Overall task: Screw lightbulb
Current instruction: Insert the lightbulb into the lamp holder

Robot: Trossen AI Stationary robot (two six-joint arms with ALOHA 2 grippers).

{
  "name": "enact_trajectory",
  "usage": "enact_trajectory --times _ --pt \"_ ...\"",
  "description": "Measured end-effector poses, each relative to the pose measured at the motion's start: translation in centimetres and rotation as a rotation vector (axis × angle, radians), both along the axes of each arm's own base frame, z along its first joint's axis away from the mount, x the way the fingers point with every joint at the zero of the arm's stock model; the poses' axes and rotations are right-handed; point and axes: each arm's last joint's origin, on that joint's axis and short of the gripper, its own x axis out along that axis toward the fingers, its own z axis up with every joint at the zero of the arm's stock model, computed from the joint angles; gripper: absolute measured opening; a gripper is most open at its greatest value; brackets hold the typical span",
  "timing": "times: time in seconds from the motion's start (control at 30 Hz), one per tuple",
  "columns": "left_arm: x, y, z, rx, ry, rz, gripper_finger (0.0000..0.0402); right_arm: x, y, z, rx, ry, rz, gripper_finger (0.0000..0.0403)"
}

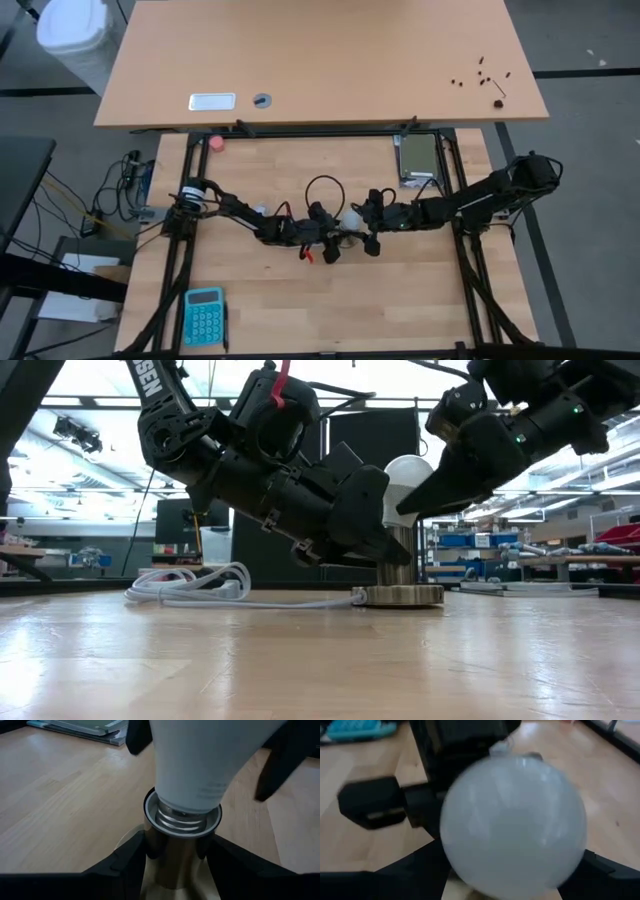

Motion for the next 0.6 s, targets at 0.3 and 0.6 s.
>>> enact_trajectory --times 0.3,0.6 --pt "0.0 0.0 -0.1 0.003 0.006 -0.001 0.0198 -0.4 0.0 -0.5 0.010 0.016 -0.007 0.0308" --pt "0.0 0.0 -0.1 0.000 0.010 -0.001 0.0198 -2.1 -0.2 -2.5 0.023 -0.104 0.060 0.0308"
